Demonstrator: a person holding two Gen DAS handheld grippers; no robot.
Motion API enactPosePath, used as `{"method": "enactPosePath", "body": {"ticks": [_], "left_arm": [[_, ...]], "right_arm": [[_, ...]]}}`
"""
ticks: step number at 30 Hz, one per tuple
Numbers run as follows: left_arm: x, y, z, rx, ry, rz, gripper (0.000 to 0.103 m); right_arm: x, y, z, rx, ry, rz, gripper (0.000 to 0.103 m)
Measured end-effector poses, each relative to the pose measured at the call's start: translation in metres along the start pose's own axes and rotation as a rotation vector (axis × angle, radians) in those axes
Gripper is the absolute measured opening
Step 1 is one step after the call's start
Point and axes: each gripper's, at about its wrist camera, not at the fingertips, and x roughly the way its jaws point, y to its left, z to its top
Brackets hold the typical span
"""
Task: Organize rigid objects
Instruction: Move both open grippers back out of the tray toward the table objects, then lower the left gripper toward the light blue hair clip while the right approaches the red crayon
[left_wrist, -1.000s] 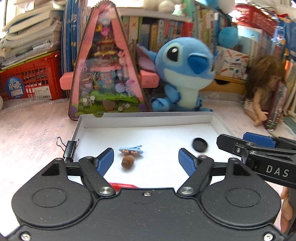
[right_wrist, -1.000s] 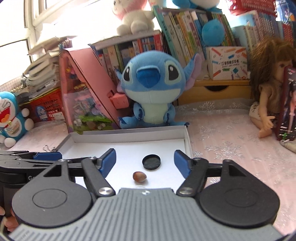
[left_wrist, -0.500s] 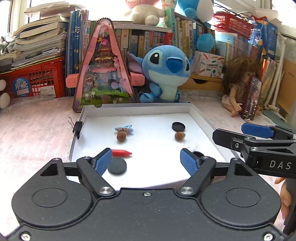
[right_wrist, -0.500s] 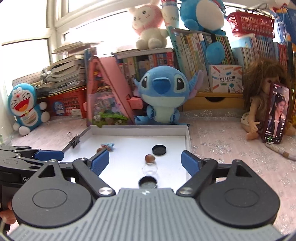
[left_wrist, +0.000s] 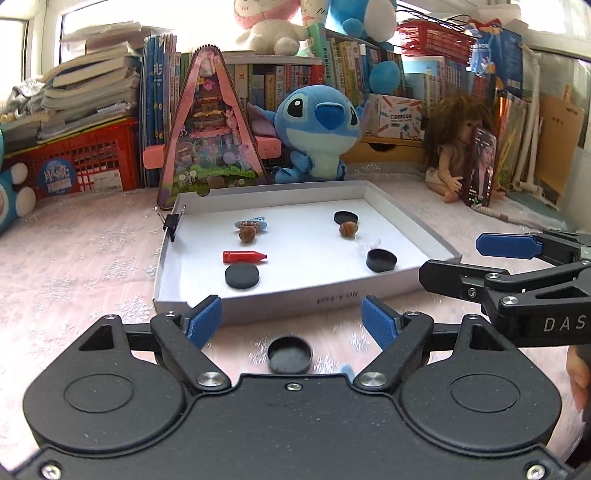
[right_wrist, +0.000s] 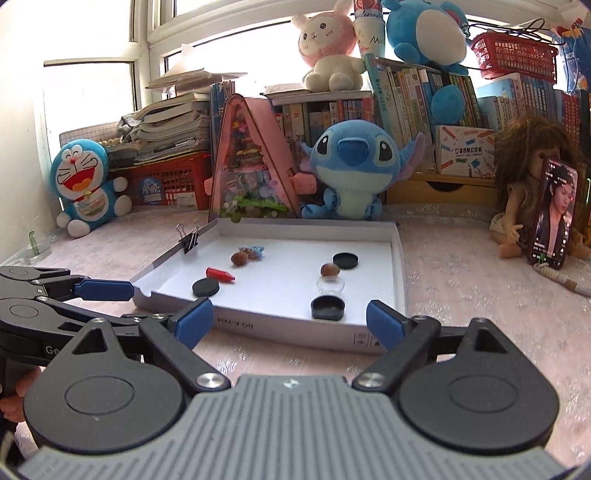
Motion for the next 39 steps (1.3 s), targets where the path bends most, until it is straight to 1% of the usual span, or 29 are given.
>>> {"method": "enactPosePath", "body": {"ticks": [8,13,21,25,33,39], "left_arm": [[-0.014,-0.001,-0.025,0.014,0.001,-0.005,0.082],[-0.016,-0.002,-0.035,0.012,-0.005,0.004,0.082],[-0.019,-0.005,-0.05,0.004,-0.006,-0.003,0.082],[-0.02,-0.006,-0.056,0.011,-0.003,-0.001,0.082],[-0.019,-0.007,-0.065,0.022,-0.001,0.005,0.082],[-0.014,-0.003,-0.069,0.0,0.013,0.003,0.082]], "right_arm": [[-0.012,0.01,-0.024,-0.033,-0.009,0.009,0.097],[-0.017,0.017,-0.037,-0.055,-0.012,0.02,0.098],[-0.028,0.025,-0.053,-0.098,-0.04,0.006,0.099],[-0.03,0.03,-0.06,-0.122,-0.037,-0.006,0.099],[-0.028,0.032,-0.07,-0.113,-0.018,-0.002,0.099],[-0.024,0.033,-0.073,-0.116,-0.006,-0.002,0.099]]}}
